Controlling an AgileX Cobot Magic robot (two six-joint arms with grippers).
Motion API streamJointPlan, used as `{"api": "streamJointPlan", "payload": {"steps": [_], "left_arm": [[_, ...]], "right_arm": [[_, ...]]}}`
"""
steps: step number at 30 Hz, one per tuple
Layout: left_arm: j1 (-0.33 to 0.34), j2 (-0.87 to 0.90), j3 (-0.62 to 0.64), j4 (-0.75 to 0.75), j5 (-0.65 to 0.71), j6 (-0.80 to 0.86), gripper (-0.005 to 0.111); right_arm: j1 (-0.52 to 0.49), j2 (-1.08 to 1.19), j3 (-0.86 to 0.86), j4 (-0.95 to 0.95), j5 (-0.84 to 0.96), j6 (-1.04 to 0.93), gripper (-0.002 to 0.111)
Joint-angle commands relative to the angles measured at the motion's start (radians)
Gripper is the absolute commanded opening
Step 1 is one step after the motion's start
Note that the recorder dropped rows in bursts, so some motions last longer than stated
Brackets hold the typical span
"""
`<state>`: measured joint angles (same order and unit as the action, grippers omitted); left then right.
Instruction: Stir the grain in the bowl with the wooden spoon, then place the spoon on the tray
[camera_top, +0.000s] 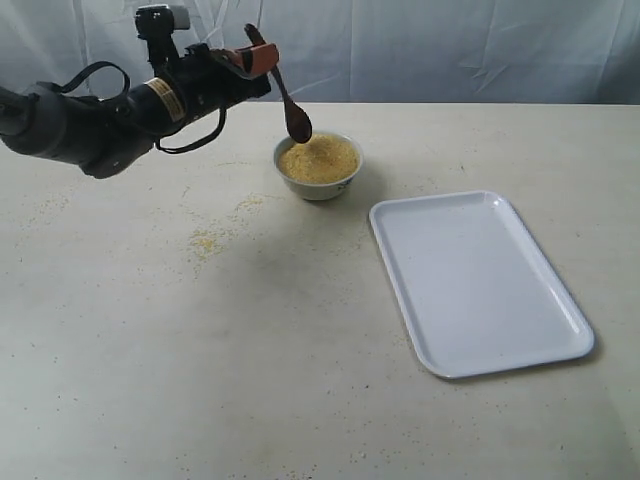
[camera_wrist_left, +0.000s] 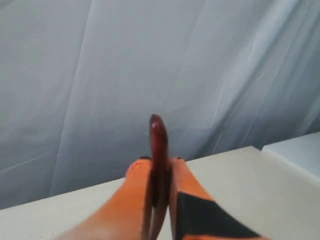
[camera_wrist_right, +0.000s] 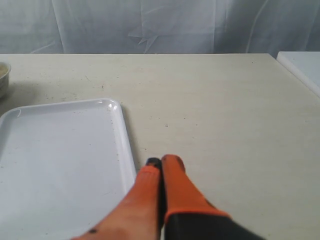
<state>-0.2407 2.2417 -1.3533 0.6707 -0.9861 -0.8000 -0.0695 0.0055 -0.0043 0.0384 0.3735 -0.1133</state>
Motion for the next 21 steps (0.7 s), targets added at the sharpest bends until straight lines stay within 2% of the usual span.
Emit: {"api": "streamJointPlan", "payload": {"steps": [1, 7, 11, 14, 21], "left_arm": [[-0.013, 0.009, -0.021, 0.052, 0.066, 0.060, 0.000], [-0.013, 0.037, -0.021, 0.147, 0.069, 0.046, 0.000], [-0.013, 0.052, -0.021, 0.171, 0.066, -0.043, 0.000], [-0.013, 0.049, -0.021, 0.254, 0.030, -0.134, 0.000], [0.003, -0.036, -0.021, 0.234, 0.031, -0.161, 0.000]], "right_arm": [[0.001, -0.006, 0.004, 0.004, -0.012, 0.000, -0.001], [0.001, -0.006, 0.004, 0.004, -0.012, 0.000, -0.001], [0.001, -0.006, 0.004, 0.004, -0.012, 0.000, -0.001], [0.001, -0.006, 0.004, 0.004, -0.012, 0.000, -0.001], [0.001, -0.006, 0.004, 0.004, -0.012, 0.000, -0.001]]}}
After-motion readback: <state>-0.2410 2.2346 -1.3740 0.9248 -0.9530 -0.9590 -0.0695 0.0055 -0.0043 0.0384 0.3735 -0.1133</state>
